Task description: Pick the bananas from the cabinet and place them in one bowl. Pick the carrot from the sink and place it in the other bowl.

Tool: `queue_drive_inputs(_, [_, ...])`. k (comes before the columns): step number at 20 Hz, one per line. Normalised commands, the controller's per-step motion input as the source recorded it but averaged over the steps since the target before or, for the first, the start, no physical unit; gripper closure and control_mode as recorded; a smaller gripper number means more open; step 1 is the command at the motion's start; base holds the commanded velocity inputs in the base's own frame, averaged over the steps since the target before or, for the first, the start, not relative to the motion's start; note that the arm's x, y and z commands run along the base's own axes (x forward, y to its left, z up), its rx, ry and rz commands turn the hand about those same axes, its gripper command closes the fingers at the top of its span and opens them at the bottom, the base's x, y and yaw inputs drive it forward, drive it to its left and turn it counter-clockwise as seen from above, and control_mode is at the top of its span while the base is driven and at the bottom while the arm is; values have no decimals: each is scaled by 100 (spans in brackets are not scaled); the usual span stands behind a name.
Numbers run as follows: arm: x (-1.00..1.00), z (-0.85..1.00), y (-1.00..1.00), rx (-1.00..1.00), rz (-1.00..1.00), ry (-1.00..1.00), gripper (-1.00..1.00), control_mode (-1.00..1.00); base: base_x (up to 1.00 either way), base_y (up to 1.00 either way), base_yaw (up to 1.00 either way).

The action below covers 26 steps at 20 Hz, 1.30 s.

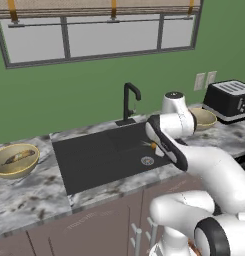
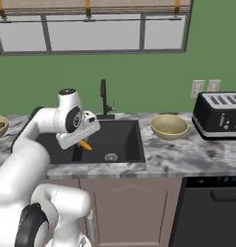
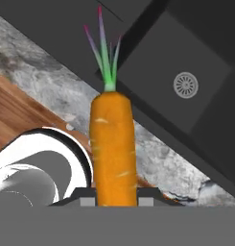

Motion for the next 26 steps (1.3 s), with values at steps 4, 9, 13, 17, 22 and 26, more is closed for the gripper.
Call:
queue_drive_inputs(4, [-12,95,-54,0,0,-2,100,-100,0,0,0])
queue_drive_inputs(9, [23,56,-77,0,0,-2,100,-100,0,0,0])
queue_drive_inputs(13, [62,33,-81,0,0,5,100,-100,0,0,0])
queue_drive_inputs(17, [85,21,-79,0,0,9,100,-100,0,0,0])
queue_drive_inputs(22, [96,9,-83,0,0,9,100,-100,0,0,0])
queue_drive_inputs(26, [92,2,-82,0,0,7,100,-100,0,0,0])
